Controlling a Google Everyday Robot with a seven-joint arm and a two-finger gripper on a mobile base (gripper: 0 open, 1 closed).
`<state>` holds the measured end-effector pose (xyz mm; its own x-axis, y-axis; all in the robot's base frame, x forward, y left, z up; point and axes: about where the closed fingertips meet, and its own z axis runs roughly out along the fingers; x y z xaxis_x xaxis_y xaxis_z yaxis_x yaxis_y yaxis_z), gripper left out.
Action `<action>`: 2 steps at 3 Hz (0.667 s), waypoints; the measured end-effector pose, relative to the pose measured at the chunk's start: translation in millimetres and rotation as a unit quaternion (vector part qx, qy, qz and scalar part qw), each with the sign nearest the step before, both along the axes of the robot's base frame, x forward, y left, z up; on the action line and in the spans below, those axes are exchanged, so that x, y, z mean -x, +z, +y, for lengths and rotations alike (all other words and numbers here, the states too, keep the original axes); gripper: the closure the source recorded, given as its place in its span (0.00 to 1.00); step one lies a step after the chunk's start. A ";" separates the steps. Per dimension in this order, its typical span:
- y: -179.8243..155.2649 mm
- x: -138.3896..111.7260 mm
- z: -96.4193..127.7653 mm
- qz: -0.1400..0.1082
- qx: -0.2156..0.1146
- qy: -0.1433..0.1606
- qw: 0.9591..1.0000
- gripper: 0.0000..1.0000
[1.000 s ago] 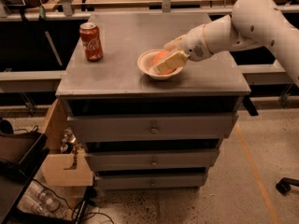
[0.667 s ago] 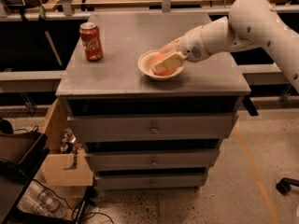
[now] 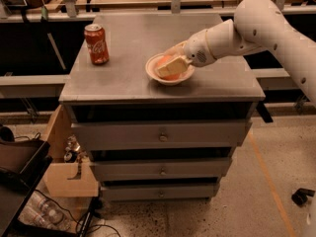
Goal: Pick orange from paper bowl and place on counter
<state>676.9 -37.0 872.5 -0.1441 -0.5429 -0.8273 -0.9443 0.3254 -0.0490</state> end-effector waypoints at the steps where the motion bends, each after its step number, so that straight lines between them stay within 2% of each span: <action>1: 0.2 0.0 0.1 0.000 0.000 0.000 1.000 1.00; 2: -0.9 1.0 2.7 0.001 -0.001 0.002 1.000 0.82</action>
Offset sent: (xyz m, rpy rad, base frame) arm -0.0077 0.0157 -0.0171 0.0131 0.0168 0.0269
